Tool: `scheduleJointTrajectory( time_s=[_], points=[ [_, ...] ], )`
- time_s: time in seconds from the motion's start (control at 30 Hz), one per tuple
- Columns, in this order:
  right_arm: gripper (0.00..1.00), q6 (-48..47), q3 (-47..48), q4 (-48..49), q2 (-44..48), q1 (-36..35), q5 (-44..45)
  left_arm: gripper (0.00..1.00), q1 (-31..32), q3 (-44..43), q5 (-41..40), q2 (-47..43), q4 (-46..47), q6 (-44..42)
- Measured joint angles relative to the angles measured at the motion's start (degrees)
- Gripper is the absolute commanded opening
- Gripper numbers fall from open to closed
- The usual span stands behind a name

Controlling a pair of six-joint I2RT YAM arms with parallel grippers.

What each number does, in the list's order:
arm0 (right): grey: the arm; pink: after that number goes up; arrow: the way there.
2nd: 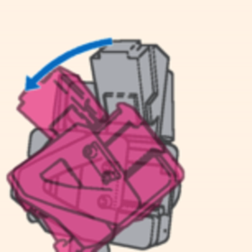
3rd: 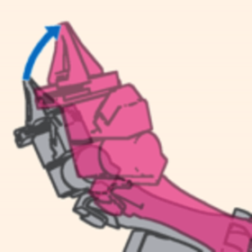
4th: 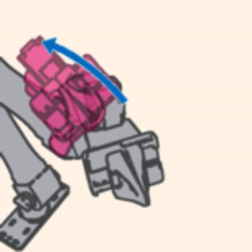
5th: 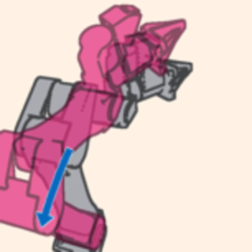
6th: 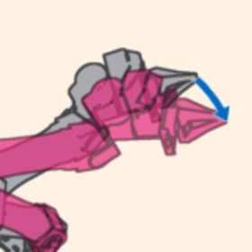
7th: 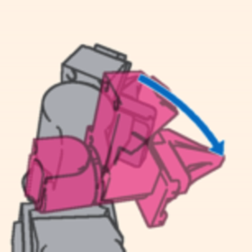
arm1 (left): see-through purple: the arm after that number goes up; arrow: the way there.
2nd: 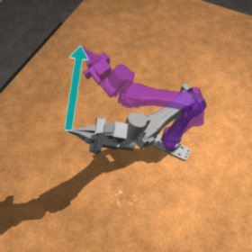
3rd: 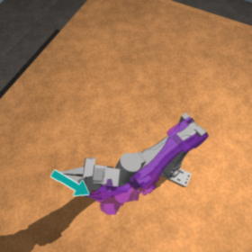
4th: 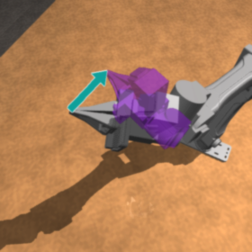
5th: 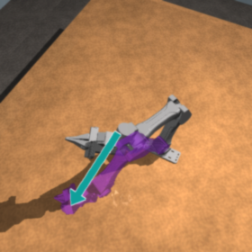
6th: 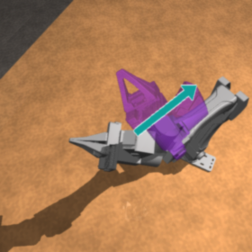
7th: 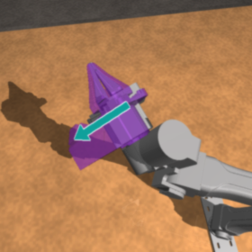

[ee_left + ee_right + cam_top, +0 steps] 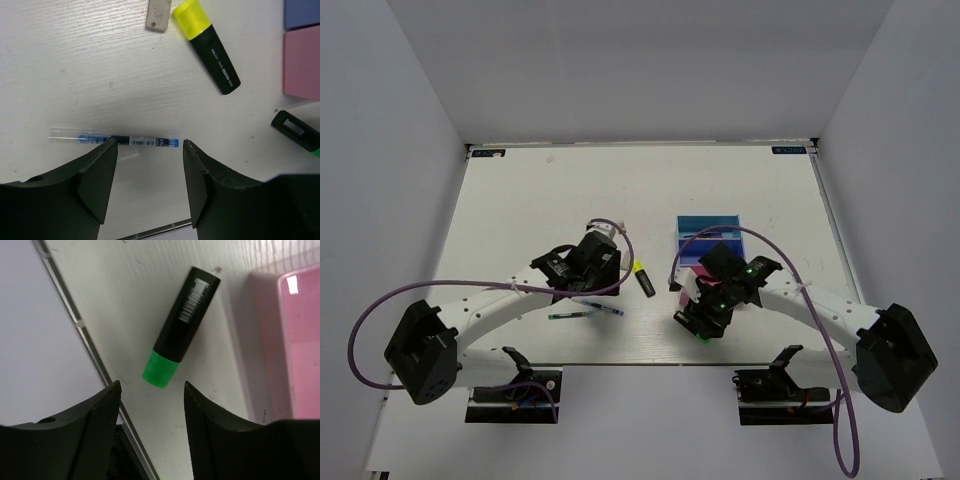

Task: Sort the stationery into containers
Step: Pick up the pen from the center of the board.

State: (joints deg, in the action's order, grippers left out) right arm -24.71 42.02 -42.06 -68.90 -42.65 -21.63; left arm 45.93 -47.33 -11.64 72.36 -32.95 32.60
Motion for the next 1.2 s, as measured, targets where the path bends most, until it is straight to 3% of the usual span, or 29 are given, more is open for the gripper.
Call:
scheduleJointTrajectory(
  time_s=[0.17,0.57,0.77,0.9,0.93,1.03,1.2],
  points=[
    [0.61,3.52,-1.31,3.13,-2.25,-3.37,8.02,0.65,0.22,0.02,-0.83,-0.22,0.39,2.43],
    [0.63,7.02,-1.49,7.82,-8.96,-8.76,14.38,0.65,0.33,3.82,-2.82,-6.73,-0.28,4.20],
    [0.52,7.80,-1.68,9.64,-10.71,-11.93,18.80,0.65,0.33,6.10,-4.33,-10.99,-1.40,4.57],
    [0.31,8.07,-1.31,10.10,-11.56,-14.16,21.53,0.65,0.33,7.58,-5.33,-13.40,-2.08,4.92],
    [0.17,8.02,-1.07,10.08,-11.87,-14.75,22.21,0.65,0.33,7.91,-5.64,-13.90,-2.40,4.96],
    [0.00,8.02,-0.66,9.75,-12.24,-15.72,23.19,0.64,0.33,9.09,-5.95,-15.21,-2.67,5.05],
    [0.00,7.08,-0.17,9.03,-12.33,-16.02,21.00,0.63,0.33,9.86,-5.16,-15.21,-2.21,5.18]
  ],
)
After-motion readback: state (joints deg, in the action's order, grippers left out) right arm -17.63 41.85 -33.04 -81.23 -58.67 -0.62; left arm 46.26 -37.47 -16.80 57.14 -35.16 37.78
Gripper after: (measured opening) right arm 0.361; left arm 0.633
